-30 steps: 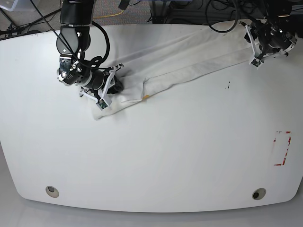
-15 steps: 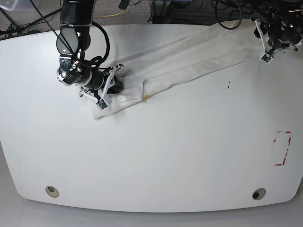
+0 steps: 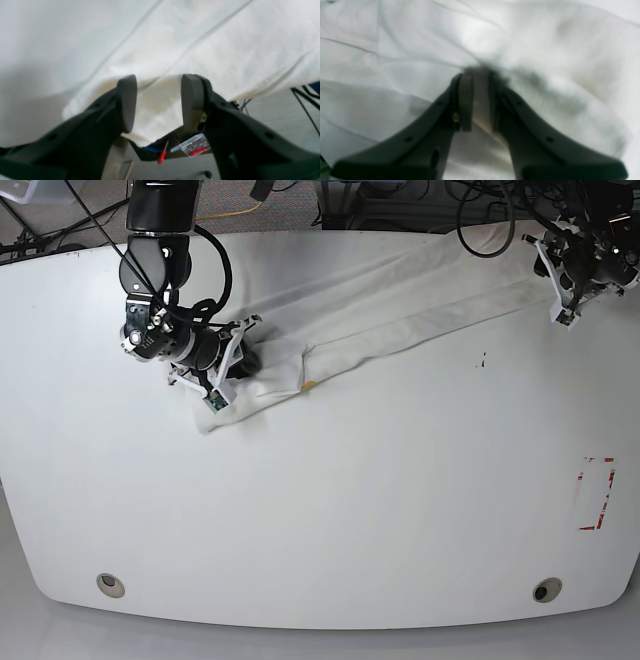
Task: Fold the T-shirt properly
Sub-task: 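Grasp the folded strip's end with the left gripper and pull it outward, then grasp the strip's end with the left gripper and lift it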
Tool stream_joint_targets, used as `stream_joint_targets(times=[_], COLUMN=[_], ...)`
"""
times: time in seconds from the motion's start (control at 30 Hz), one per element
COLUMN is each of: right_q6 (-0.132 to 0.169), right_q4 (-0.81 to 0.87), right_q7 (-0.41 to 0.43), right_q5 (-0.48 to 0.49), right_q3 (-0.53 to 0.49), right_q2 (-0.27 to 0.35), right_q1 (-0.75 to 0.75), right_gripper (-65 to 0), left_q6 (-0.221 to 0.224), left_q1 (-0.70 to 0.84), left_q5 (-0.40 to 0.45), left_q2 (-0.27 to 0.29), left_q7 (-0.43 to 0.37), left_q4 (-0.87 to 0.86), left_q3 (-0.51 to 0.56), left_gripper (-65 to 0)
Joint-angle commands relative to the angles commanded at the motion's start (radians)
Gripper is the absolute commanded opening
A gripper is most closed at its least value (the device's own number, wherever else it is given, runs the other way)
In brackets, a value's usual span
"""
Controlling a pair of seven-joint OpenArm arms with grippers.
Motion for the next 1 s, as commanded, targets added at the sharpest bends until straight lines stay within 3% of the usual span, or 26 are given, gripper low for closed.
stream_joint_targets(times=[0.33,0.47,0.73,1.0], right_q6=[0.0,0.0,0.0,0.0], right_q4=[0.005,0.006,0.009,0.094], right_q7=[0.0,0.0,0.0,-0.002], right_q5=[0.0,0.0,0.0,-0.002], right_q3=[0.005,0.061,0.216,0.331], right_q2=[0.0,-0.002,-0.003,-0.077], right_q1=[-0.005,-0.017,-0.028,-0.054], right_gripper=[-54.1,-54.1,-54.2,-54.2], left_q6=[0.0,0.0,0.0,0.0], left_q1=[-0.187,-0.302,-0.463,-0.551], left_q5=[0.153,0.193,0.206,0.196], left_q2=[-0.008,-0.02,-0.06,-0.074], left_q7=[-0.018,-0.018,-0.071,-0.112], left_q4=[-0.166,-0.233,-0.341,-0.39], left_q3=[0.11,0.181,0.321,0.388], left_gripper=[-39.3,-39.3,-39.3,-39.2])
